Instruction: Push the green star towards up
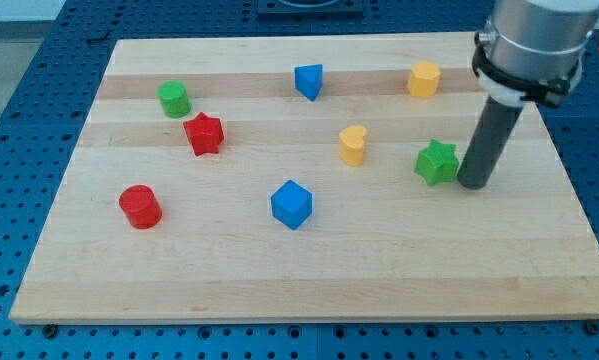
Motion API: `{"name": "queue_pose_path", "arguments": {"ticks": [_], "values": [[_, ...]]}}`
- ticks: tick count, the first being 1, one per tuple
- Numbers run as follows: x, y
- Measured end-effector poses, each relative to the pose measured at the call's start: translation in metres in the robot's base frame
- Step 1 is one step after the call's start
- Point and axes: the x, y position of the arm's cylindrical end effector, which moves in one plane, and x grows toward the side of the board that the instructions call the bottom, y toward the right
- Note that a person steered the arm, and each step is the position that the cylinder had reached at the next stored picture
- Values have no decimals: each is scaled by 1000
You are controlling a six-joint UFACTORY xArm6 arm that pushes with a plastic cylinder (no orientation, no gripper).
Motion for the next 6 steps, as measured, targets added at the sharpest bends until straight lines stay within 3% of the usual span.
{"name": "queue_pose_path", "arguments": {"ticks": [5,6], "values": [[1,-39],[-38,-51]]}}
